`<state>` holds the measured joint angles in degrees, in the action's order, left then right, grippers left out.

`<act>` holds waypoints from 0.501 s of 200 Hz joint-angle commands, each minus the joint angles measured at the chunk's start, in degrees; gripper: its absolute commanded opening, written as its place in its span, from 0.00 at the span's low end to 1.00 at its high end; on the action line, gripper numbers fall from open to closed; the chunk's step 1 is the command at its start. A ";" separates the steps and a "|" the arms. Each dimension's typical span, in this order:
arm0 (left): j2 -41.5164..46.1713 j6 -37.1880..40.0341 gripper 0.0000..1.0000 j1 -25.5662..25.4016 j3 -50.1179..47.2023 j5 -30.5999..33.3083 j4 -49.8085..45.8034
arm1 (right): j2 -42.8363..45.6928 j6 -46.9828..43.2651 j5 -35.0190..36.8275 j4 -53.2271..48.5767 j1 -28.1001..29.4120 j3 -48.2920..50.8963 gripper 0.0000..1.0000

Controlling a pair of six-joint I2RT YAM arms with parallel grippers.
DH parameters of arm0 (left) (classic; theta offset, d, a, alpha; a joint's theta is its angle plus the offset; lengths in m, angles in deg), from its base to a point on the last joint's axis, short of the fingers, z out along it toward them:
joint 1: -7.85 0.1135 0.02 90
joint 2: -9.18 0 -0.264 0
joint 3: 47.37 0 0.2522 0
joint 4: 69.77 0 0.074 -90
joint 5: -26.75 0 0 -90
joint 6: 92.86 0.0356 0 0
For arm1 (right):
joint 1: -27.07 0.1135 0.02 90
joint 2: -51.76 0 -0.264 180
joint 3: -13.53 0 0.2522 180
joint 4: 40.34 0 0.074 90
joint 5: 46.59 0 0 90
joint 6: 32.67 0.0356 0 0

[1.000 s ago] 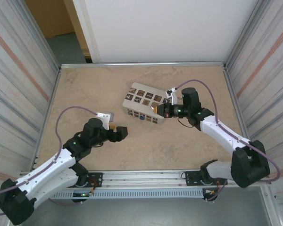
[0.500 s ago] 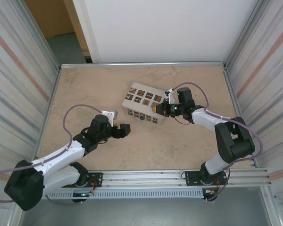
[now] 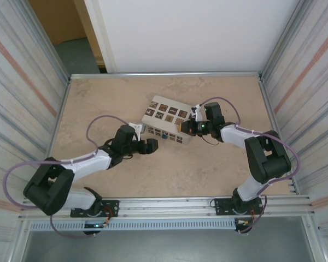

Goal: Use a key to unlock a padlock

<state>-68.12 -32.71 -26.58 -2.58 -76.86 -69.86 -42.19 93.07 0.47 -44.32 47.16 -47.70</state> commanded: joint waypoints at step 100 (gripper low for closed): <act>-14.63 5.13 0.70 0.27 9.68 -4.04 5.99 | -2.86 0.55 1.15 0.85 1.25 2.91 0.00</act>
<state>-80.47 -29.62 -26.58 5.04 -79.37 -66.03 -42.67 93.12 -0.34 -40.98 47.38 -46.73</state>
